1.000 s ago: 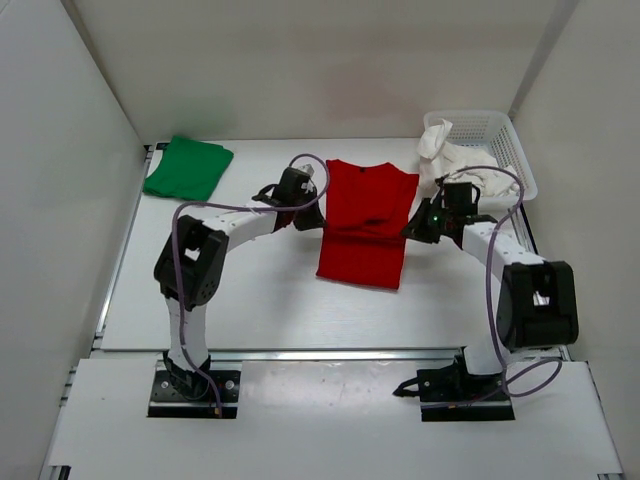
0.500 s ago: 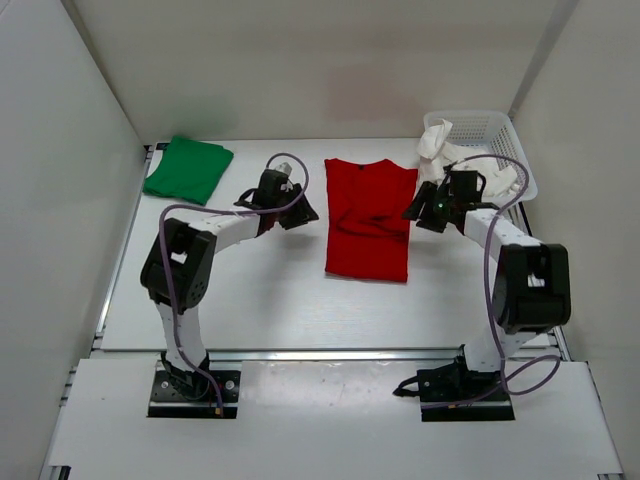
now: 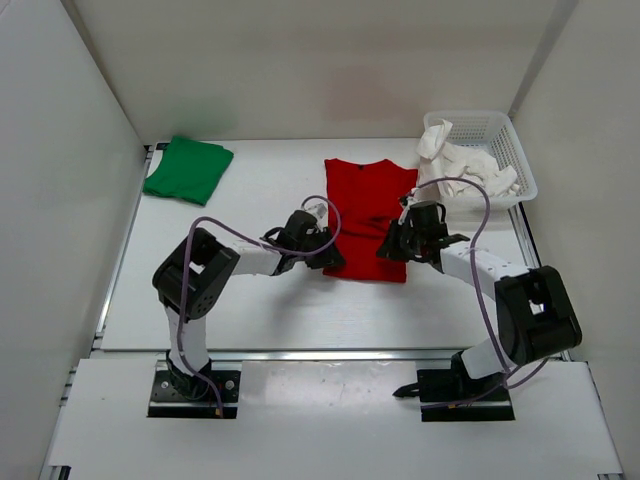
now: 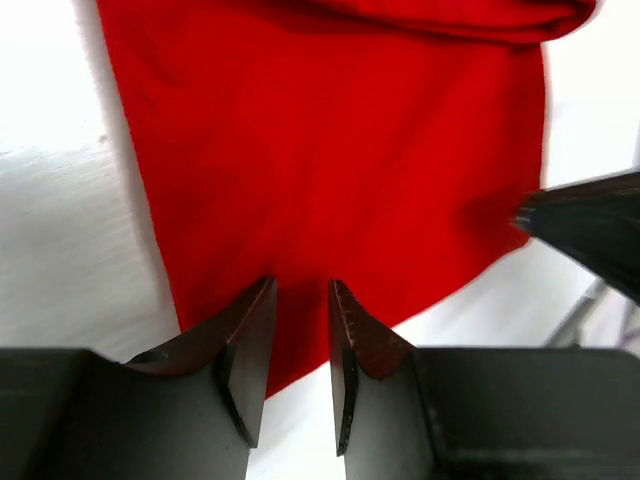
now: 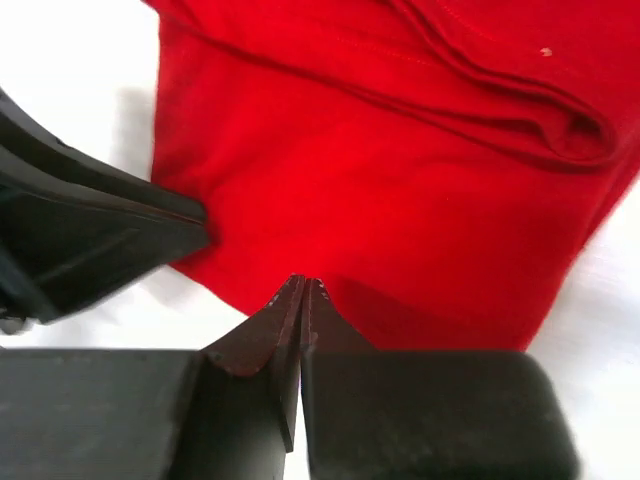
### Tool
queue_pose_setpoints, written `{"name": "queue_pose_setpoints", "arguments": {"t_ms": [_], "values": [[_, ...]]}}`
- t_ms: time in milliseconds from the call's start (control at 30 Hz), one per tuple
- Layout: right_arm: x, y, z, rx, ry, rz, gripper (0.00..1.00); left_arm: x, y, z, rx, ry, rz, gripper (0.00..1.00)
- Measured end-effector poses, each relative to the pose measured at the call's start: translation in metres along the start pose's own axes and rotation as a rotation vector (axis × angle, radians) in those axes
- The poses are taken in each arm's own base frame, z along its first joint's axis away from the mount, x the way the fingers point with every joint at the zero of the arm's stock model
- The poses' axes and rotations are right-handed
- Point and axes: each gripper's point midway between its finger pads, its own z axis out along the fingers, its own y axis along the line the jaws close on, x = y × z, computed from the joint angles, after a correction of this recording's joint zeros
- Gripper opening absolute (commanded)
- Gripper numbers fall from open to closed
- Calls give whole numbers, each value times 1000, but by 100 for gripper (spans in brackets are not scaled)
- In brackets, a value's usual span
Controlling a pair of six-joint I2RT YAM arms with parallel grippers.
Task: Fold and stack the t-shirts
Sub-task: Fold the folded rectangular tshirt in 1/3 of the way
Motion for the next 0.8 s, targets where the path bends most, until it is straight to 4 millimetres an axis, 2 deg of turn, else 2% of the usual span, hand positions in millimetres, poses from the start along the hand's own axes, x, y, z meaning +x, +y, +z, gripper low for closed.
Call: {"name": "queue_pose_setpoints", "arguments": {"t_ms": [100,233,433,667,800], "values": [[9,8,11,-11,37,-35,0,6,10,-13,21,-36,-13,39],[19,28,26,-39,66,-87,1,32,19,-39,40,-54,-29,39],[37,59,39,-89,79,-155,0,61,24,-68,55,-59,-49,41],[57,56,53,-55,121,-171,0,65,27,-81,38,-63,-54,43],[59,51,58,-31,119,-175,0,71,32,-84,31,-60,-69,42]]}}
